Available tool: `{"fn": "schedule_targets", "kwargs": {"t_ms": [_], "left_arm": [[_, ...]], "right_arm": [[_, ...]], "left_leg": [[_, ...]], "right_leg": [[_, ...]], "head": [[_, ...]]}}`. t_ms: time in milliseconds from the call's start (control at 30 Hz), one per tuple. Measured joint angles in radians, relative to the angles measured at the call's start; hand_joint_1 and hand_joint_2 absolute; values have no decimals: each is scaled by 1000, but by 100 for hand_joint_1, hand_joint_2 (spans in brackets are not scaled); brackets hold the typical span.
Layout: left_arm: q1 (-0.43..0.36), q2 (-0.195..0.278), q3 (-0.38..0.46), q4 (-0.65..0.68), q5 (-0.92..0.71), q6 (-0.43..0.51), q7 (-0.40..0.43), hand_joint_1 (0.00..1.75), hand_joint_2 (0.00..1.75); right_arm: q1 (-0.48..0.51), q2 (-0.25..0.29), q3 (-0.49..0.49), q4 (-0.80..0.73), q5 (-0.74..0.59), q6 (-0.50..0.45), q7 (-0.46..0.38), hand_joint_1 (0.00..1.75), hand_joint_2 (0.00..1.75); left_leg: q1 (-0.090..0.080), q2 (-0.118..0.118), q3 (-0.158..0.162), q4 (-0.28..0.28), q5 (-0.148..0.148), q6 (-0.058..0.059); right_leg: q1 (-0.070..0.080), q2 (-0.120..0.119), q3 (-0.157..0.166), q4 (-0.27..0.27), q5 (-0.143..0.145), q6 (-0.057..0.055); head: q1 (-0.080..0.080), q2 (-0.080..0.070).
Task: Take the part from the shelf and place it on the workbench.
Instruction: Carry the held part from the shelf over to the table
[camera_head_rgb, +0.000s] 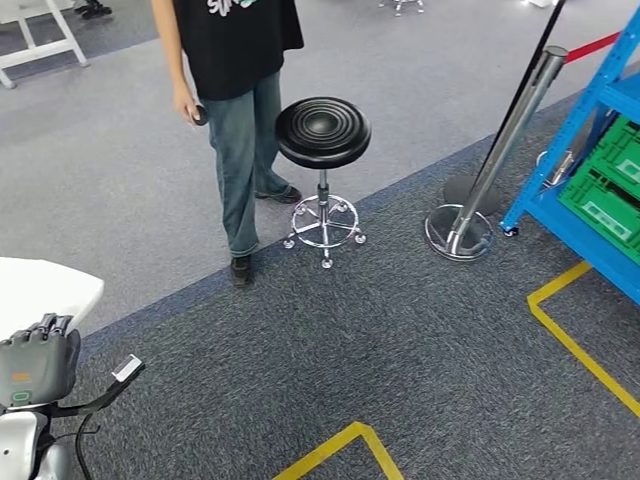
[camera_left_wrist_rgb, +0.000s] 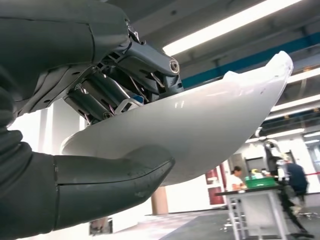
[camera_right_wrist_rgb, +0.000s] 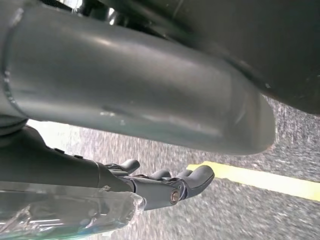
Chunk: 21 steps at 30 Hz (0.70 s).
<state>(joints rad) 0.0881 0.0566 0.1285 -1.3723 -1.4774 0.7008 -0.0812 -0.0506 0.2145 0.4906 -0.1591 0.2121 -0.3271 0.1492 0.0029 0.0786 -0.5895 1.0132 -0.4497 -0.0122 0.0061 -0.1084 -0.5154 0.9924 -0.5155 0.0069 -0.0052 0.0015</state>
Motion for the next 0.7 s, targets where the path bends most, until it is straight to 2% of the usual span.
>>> {"fn": "schedule_targets", "kwargs": {"t_ms": [67, 100, 133, 200, 233, 267, 300, 333, 367, 400, 433, 467, 500, 567, 600, 633, 700], "left_arm": [[2, -1, 9, 0, 0, 0, -2, 175, 175], [2, -1, 15, 0, 0, 0, -3, 175, 175], [1, -2, 19, 0, 0, 0, -5, 175, 175], [-4, -4, 27, 0, 0, 0, -9, 175, 175], [-4, -5, 30, 0, 0, 0, -12, 175, 175], [-4, -6, 34, 0, 0, 0, -15, 175, 175], [-3, -7, 37, 0, 0, 0, -18, 175, 175], [-2, -8, 41, 0, 0, 0, -20, 175, 175], [-2, -9, 44, 0, 0, 0, -22, 175, 175], [-2, -9, 46, 0, 0, 0, -23, 175, 175], [-3, -10, 48, 0, 0, 0, -24, 175, 175], [-4, -10, 48, 0, 0, 0, -25, 175, 175], [-5, -10, 50, 0, 0, 0, -27, 175, 175], [-3, -11, 56, 0, -1, 0, -31, 175, 175], [-2, -11, 60, 0, -1, 0, -33, 175, 175], [-3, -11, 62, 0, -1, 0, -34, 175, 175], [-11, -11, 64, 2, -2, 0, -36, 175, 175]], "right_arm": [[-2, 0, 6, 0, 6, 3, 1, 0, 0], [-3, 0, 9, 0, 9, 4, 1, 0, 0], [-3, 0, 11, -1, 12, 5, 1, 0, 0], [-2, 0, 16, -1, 18, 6, 2, 0, 0], [-1, 0, 18, -1, 20, 7, 2, 0, 0], [1, 0, 20, 0, 23, 8, 2, 0, 0], [2, 0, 22, 0, 27, 8, 3, 0, 0], [2, 0, 25, 0, 31, 9, 3, 0, 0], [1, 0, 28, 0, 34, 9, 3, 0, 0], [1, 0, 31, 0, 36, 9, 3, 0, 0], [1, 0, 34, 0, 37, 8, 3, 0, 0], [0, -1, 36, 0, 39, 8, 3, 0, 0], [-1, -1, 38, 0, 41, 7, 3, 0, 0], [-2, -1, 42, 0, 48, 5, 7, 0, 0], [-2, -1, 45, 0, 51, 4, 10, 0, 0], [-2, -1, 47, 0, 54, 3, 14, 0, 0], [-1, -1, 52, 0, 61, 4, 26, 0, 0]], "left_leg": [[0, -21, -3, -4, 0, 14], [1, -33, -2, -6, 2, 20], [3, -44, -2, -8, 4, 27], [5, -67, -2, -10, 6, 36], [4, -80, -3, -9, 6, 39], [3, -94, -3, -9, 6, 40], [2, -109, -3, -9, 7, 40], [2, -124, -2, -9, 7, 40], [2, -139, 0, -9, 6, 40], [2, -152, 2, -9, 6, 39], [1, -165, 1, -7, 6, 36], [2, -176, -2, -6, 7, 31], [4, -188, -7, -5, 9, 24], [9, -206, -15, -6, 14, 10], [9, -196, -18, 0, 10, 5], [8, -173, -28, 19, -3, 0], [8, -113, -74, 115, -58, -10]], "right_leg": [[0, -15, 4, 1, -7, 10], [-3, 1, 1, 11, -18, 15], [-5, 27, -11, 39, -37, 19], [-8, 88, -66, 160, -100, 23], [-8, 100, -103, 232, -128, 23], [-8, 105, -132, 284, -140, 23], [-8, 107, -147, 302, -133, 22], [-8, 110, -142, 277, -105, 19], [-8, 119, -120, 217, -64, 16], [-9, 141, -90, 145, -25, 11], [-12, 166, -63, 79, 2, 8], [-13, 185, -42, 35, 15, 6], [-13, 196, -32, 16, 15, 5], [-12, 180, -25, 9, 16, 1], [-12, 168, -23, 5, 19, -4], [-13, 155, -20, 0, 22, -10], [-12, 125, -16, -5, 23, -19]], "head": [[1, 0], [2, 0], [3, 0], [8, 0], [8, 0], [9, 0], [9, 0], [10, 0], [10, 0], [10, 0], [10, 0], [10, 0], [10, 0], [10, 0], [9, 0], [6, 0], [1, 0]]}}
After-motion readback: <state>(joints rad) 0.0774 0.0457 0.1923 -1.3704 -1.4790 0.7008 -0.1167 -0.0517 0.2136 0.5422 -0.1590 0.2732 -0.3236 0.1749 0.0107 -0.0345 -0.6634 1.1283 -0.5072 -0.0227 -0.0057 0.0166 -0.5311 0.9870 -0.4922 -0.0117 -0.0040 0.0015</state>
